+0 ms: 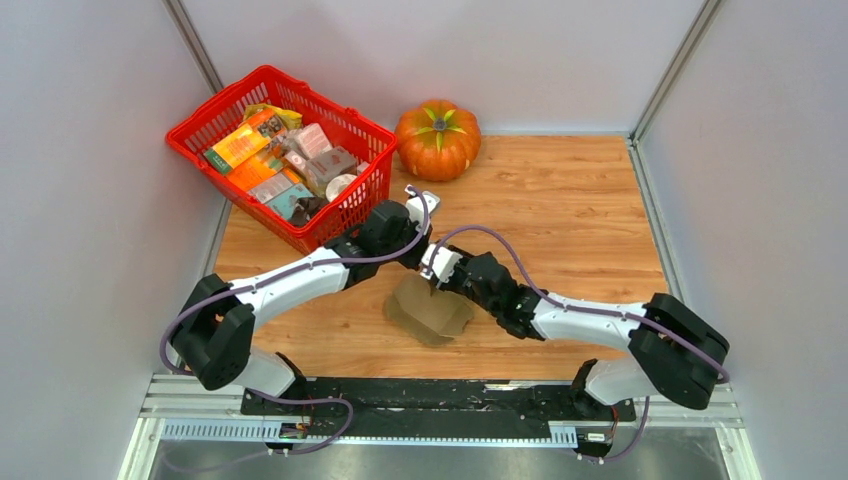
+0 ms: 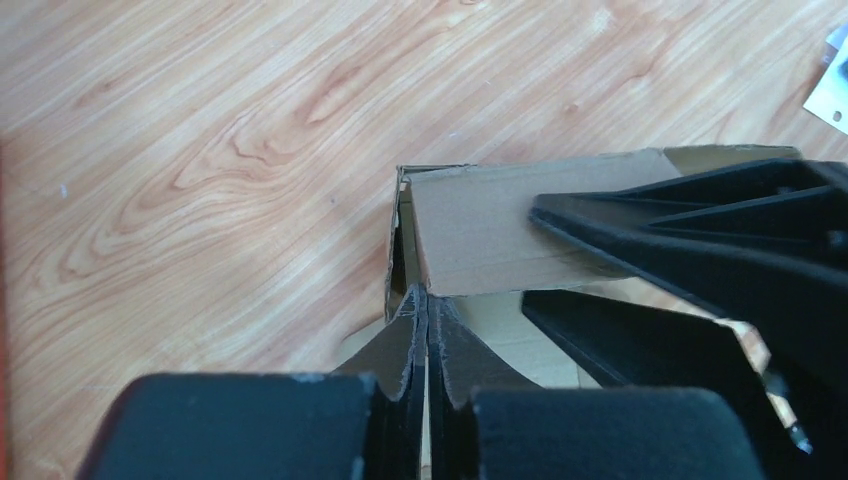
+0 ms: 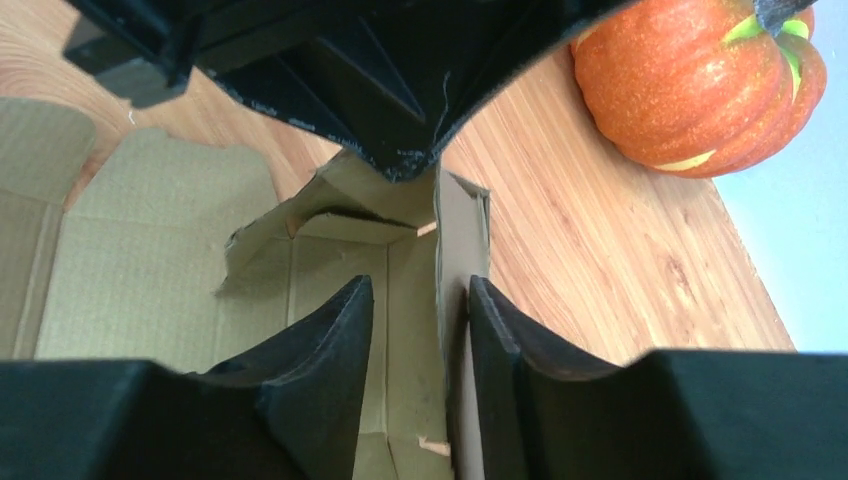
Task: Fold the paper box
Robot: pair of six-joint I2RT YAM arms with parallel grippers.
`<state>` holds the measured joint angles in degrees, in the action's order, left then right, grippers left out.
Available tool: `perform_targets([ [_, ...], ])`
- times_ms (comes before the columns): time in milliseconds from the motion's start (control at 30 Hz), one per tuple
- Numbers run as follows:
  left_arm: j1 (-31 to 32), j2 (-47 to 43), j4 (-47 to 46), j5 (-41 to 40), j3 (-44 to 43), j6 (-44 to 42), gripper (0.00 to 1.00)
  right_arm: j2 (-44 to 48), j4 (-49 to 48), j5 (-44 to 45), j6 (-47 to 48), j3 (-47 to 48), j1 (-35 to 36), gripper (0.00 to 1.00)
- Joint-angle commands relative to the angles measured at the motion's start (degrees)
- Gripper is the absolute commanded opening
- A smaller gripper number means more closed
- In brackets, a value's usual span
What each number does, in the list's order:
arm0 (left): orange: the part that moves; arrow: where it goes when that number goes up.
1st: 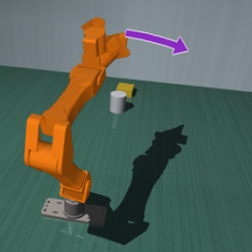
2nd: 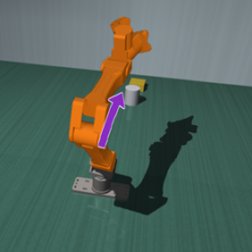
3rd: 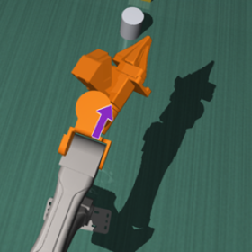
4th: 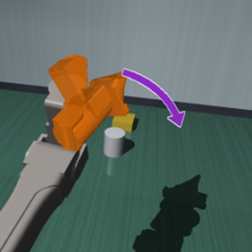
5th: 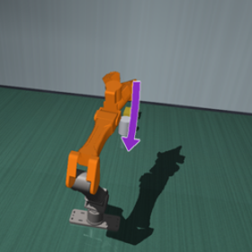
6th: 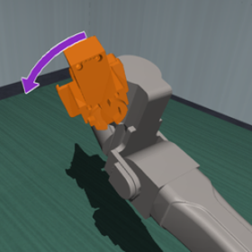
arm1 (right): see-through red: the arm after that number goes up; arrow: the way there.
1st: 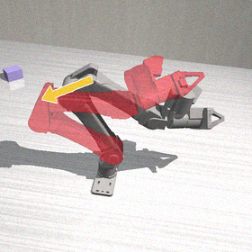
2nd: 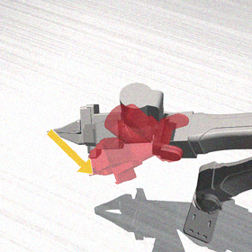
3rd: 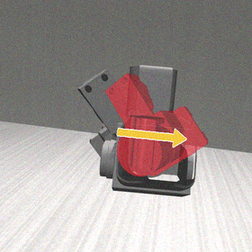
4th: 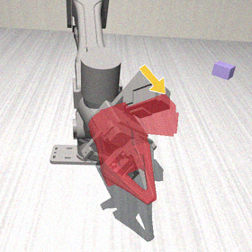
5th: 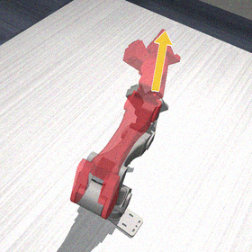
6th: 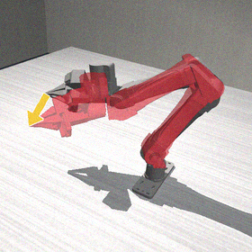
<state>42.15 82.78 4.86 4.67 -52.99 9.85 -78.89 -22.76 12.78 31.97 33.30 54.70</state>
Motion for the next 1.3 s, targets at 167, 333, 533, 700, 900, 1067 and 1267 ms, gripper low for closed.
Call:
perform_targets([
  [167,2.32,0.36,-4.59,-11.15,2.89,7.37,0.00,21.31,27.74,1.73,-34.30,7.21,0.23,0.71],
  [333,3.81,-2.18,-4.60,-16.78,5.18,10.63,0.00,26.42,45.16,6.47,-77.52,14.07,-0.03,0.89],
  [533,4.87,-3.24,-4.60,-19.52,6.24,12.65,0.00,21.78,40.95,-1.96,-111.38,13.54,0.06,0.88],
  [700,5.48,-3.77,-4.16,-20.49,5.97,13.35,0.00,16.67,39.48,-0.82,-126.42,11.98,-0.38,0.86],
  [900,6.71,-4.47,-3.54,-22.07,5.97,13.53,0.00,15.17,37.09,1.28,-135.32,8.01,-3.27,0.71],
  [1067,7.51,-4.56,-3.19,-23.30,5.71,13.45,0.00,12.11,36.21,1.55,-138.40,8.01,-4.69,0.69],
  [1267,7.86,-4.56,-2.49,-23.74,5.00,13.09,0.00,8.33,38.40,3.75,-142.09,11.17,-5.91,0.63],
])
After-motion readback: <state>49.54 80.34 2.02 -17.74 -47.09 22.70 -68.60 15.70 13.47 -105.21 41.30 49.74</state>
